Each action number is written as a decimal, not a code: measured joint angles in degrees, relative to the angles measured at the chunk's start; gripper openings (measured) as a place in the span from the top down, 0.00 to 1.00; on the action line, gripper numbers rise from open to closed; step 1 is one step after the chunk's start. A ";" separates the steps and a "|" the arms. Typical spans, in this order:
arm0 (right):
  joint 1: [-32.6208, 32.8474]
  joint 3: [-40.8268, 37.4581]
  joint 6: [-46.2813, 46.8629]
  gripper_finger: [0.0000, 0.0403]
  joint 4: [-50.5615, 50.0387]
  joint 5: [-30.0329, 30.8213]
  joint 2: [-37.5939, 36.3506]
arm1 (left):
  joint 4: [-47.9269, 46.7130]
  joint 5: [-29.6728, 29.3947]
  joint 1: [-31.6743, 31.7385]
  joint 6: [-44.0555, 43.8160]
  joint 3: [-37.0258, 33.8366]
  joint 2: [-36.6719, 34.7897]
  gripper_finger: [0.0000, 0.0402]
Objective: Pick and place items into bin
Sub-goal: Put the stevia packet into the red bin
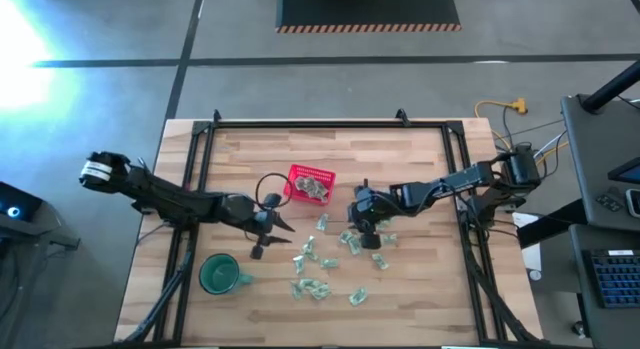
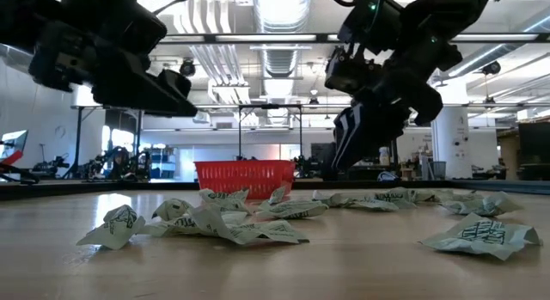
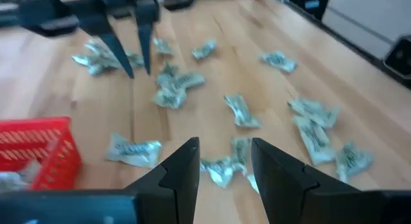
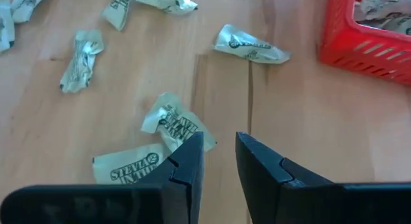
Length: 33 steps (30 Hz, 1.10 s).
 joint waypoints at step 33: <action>0.03 -0.57 -0.07 0.85 -0.13 0.11 -0.11 | 0.64 4.71 -5.92 2.53 9.38 23.85 0.69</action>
